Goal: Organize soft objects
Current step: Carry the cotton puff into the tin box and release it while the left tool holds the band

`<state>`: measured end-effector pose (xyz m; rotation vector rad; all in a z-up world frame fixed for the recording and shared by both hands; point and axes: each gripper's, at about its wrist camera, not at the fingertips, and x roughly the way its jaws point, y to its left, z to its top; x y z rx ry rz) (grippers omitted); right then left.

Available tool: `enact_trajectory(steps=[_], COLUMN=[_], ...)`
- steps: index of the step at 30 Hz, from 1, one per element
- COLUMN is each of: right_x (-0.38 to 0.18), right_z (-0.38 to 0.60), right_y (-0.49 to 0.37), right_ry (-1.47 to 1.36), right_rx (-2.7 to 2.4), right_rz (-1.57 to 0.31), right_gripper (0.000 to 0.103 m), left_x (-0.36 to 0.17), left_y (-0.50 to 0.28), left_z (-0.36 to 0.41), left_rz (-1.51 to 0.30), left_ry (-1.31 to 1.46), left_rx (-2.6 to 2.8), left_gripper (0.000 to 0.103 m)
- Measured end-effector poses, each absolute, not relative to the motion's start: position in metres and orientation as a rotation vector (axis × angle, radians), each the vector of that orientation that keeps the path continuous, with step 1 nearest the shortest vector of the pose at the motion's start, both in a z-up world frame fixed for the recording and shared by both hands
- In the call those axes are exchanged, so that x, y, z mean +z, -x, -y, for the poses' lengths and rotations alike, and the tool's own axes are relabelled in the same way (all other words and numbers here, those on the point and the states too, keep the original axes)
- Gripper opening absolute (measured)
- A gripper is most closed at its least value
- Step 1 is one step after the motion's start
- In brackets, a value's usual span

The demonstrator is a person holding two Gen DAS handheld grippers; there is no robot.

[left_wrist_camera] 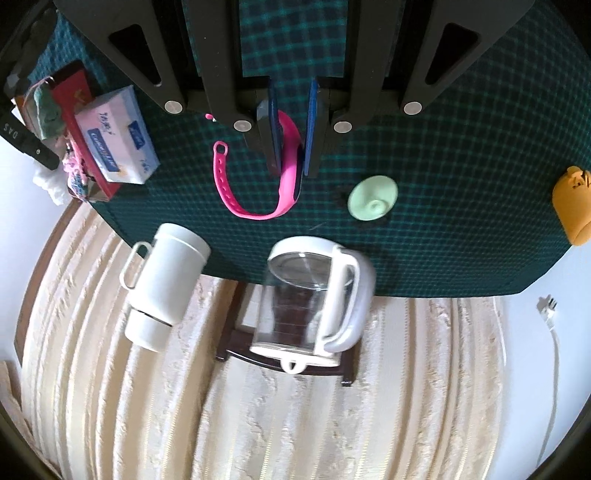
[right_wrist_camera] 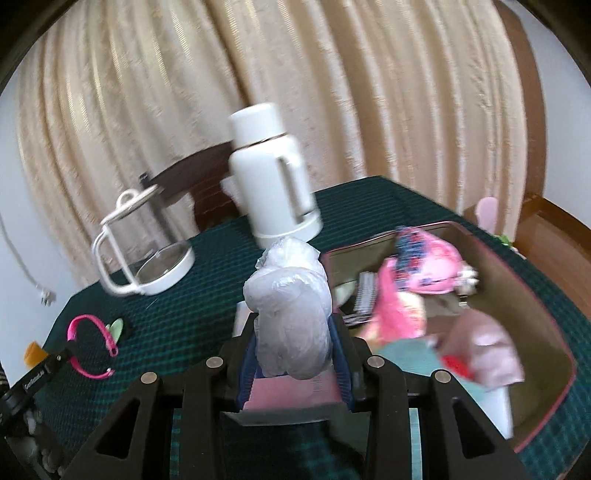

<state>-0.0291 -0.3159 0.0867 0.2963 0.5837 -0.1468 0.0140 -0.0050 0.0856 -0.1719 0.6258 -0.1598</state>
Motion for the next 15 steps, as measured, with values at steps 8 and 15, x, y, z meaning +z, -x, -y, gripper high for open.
enact_trajectory(steps=[8, 15], right_x=[0.09, 0.082], right_z=[0.362, 0.393], right_y=[0.048, 0.056], right_ry=[-0.334, -0.345], right_rx=[-0.265, -0.346], right_rz=[-0.541, -0.571], right_gripper=[0.039, 0.043], left_x=[0.097, 0.105], left_y=[-0.007, -0.005], left_z=[0.04, 0.068], left_rz=[-0.61, -0.614], left_ry=[0.135, 0.121], left_rx=[-0.222, -0.288], left_gripper=[0.012, 0.012])
